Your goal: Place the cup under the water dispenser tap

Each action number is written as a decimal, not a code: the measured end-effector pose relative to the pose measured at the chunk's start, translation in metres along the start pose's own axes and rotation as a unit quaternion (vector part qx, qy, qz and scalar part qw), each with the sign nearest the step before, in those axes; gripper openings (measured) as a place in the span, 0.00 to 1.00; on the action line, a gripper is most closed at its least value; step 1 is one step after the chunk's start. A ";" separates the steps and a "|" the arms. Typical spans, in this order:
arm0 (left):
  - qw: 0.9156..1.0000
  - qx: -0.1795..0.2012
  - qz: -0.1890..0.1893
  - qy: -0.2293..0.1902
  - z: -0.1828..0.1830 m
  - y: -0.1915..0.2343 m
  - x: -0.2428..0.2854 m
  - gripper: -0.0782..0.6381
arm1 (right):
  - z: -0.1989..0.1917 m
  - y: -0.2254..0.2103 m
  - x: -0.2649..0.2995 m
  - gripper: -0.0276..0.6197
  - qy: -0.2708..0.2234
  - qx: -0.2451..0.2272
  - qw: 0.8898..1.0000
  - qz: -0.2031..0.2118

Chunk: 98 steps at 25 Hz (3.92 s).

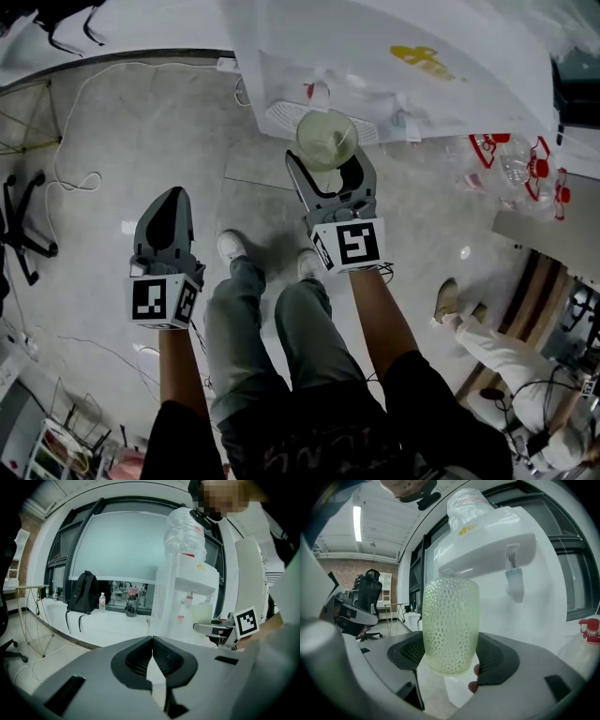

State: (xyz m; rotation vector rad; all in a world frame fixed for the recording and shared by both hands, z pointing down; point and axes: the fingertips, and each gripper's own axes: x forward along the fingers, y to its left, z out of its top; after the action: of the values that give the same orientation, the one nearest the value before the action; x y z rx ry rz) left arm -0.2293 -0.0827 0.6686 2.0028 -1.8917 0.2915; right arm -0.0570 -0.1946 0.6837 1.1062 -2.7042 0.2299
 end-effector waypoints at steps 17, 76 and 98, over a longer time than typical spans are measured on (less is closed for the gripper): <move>1.000 -0.009 -0.011 -0.002 -0.041 0.018 0.051 0.13 | -0.054 -0.024 0.065 0.56 0.023 0.007 0.999 -0.033; 0.996 -0.024 -0.040 0.082 -0.067 0.010 0.027 0.13 | -0.078 -0.023 0.056 0.68 0.159 0.024 0.986 -0.041; 0.996 -0.020 -0.052 0.076 0.041 -0.046 -0.045 0.13 | 0.048 0.007 -0.056 0.48 0.121 0.012 0.991 -0.053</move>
State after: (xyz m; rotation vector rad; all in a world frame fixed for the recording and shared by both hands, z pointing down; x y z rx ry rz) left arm -0.1914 -0.0565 0.6078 1.9849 -1.6834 0.3630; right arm -0.0297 -0.1624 0.6223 1.1443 -2.4281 0.3553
